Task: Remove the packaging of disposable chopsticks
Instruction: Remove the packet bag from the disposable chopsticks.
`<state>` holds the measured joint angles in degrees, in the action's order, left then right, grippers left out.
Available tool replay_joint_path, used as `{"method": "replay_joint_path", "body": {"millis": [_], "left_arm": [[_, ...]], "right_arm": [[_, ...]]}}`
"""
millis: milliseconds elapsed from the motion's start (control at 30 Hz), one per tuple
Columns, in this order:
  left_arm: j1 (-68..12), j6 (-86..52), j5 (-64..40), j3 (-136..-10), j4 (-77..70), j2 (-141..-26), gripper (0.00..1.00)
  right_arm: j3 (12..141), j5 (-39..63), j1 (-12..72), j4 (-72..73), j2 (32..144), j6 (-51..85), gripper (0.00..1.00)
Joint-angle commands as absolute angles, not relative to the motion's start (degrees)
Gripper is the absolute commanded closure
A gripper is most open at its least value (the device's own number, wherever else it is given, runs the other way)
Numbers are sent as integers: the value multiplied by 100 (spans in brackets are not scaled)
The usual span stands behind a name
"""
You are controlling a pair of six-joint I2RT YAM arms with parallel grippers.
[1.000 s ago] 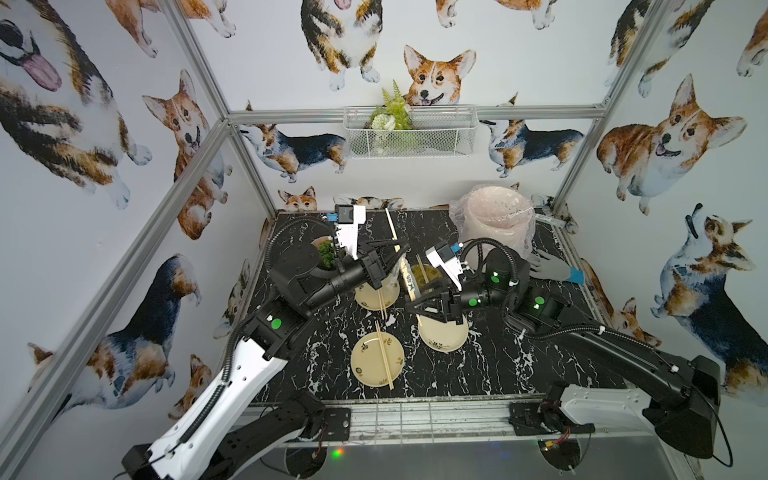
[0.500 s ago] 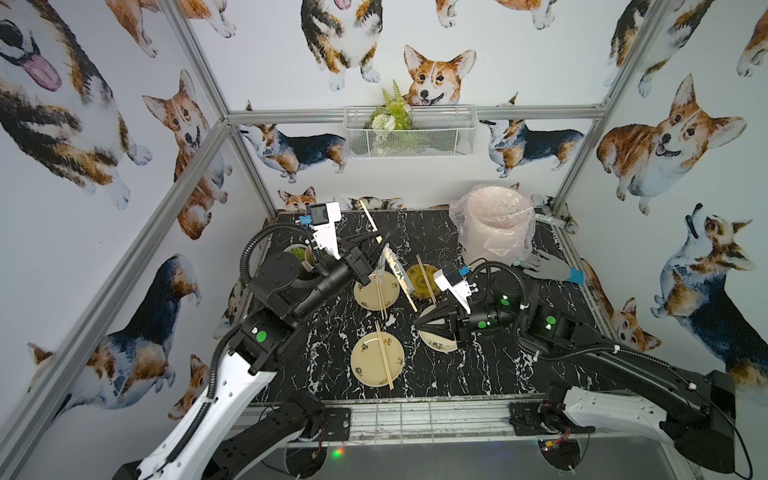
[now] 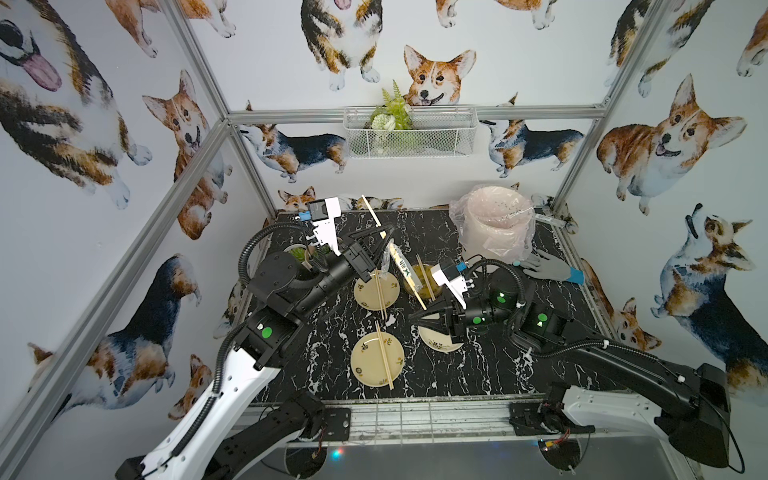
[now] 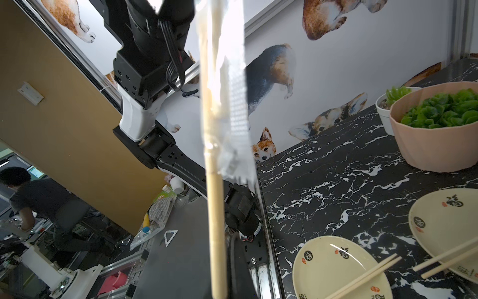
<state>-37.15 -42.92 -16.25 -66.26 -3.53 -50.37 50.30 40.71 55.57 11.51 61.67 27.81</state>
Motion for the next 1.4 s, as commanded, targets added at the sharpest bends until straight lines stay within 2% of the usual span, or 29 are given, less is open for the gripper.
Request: {"method": "replay_joint_path", "body": {"millis": [0,400,733,1367], "left_arm": [[-3709,-4395,-1801,-6618,-649,-5078,100],[-3702,-4661,-2231,-6574,-659,-5260,100],[-3697,-4975,-2610,-6560,-546,-5444,93],[-3691,-5247,-2834,-6322,-807,-5485,90]], "right_arm": [[5091,4101,5572,1503,6109,2832,100],[5246,3949,5574,1406,5986,2578,100],[5521,3754,5542,1097,6001,2024,100],[5674,3600,5326,1386,6142,2099,100]]}}
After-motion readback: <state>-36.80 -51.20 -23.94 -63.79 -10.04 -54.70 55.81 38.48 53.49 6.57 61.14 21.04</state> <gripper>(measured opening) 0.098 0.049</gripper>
